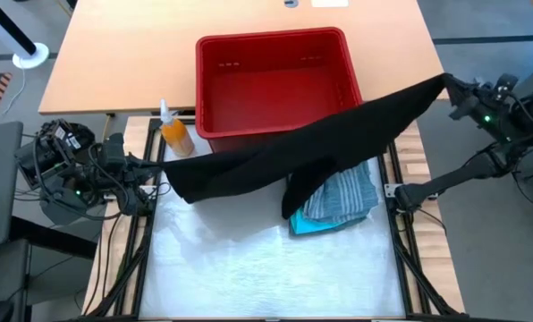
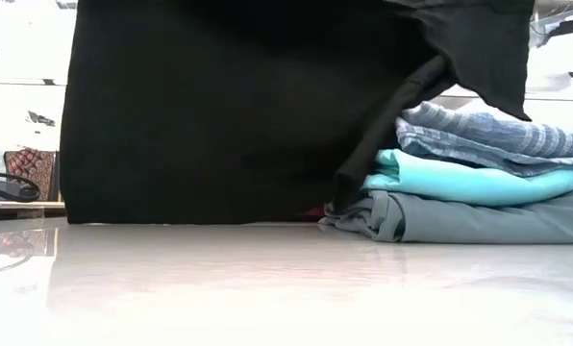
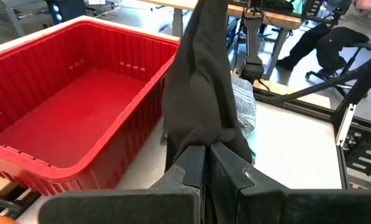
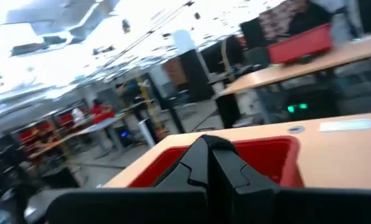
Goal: Fold Laundry from Bin
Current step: Fold the black shirt
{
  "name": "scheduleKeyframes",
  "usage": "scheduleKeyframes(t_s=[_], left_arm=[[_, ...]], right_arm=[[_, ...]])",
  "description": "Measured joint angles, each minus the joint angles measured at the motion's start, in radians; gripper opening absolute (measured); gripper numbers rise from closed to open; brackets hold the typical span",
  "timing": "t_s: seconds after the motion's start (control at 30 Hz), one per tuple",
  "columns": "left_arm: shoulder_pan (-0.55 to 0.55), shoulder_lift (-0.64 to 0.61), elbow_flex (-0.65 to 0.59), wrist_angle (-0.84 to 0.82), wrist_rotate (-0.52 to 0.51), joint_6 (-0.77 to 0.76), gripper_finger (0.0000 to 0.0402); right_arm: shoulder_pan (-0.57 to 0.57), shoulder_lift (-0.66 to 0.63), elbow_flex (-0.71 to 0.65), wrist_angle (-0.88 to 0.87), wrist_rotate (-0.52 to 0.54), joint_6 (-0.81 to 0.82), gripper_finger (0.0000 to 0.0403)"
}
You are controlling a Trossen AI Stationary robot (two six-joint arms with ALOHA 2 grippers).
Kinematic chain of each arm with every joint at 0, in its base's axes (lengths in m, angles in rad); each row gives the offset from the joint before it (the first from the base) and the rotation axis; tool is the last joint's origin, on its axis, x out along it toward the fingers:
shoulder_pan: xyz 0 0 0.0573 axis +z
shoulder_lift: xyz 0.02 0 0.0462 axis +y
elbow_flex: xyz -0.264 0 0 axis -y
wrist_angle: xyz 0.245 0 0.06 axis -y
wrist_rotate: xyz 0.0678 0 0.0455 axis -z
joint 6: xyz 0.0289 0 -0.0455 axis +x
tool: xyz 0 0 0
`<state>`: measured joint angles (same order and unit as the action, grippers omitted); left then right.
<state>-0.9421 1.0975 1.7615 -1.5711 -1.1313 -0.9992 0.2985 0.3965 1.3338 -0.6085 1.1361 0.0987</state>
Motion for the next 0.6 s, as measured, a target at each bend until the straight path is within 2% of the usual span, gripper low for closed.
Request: scheduleKeyframes(t_s=[0.13, 0.23, 0.3, 0.4, 0.5, 0.57, 0.6], left_arm=[[0.000, 0.000, 0.000, 0.000, -0.025, -0.008, 0.0000], [0.000, -0.005, 0.000, 0.000, -0.070, -0.008, 0.0000], [0.000, -0.018, 0.000, 0.000, -0.114, -0.013, 0.0000], [0.000, -0.040, 0.000, 0.000, -0.167, -0.029, 0.0000], [0.000, -0.051, 0.000, 0.000, -0.159, -0.031, 0.0000], [0.000, -0.052, 0.000, 0.000, -0.115, -0.013, 0.0000], [0.000, -0.051, 0.000, 0.000, -0.084, -0.010, 0.0000]], right_arm=[[0.000, -0.001, -0.001, -0.006, -0.152, 0.071, 0.0020], [0.002, 0.031, -0.021, 0.149, -0.323, 0.081, 0.0020], [-0.002, 0.077, -0.047, 0.321, -0.495, 0.052, 0.0020], [-0.007, 0.171, -0.043, 0.517, -0.810, 0.035, 0.0020], [0.003, 0.245, 0.013, 0.493, -1.133, 0.065, 0.0020], [0.017, 0.277, 0.048, 0.404, -1.255, 0.074, 0.0020], [0.026, 0.287, 0.056, 0.367, -1.276, 0.074, 0.0020]])
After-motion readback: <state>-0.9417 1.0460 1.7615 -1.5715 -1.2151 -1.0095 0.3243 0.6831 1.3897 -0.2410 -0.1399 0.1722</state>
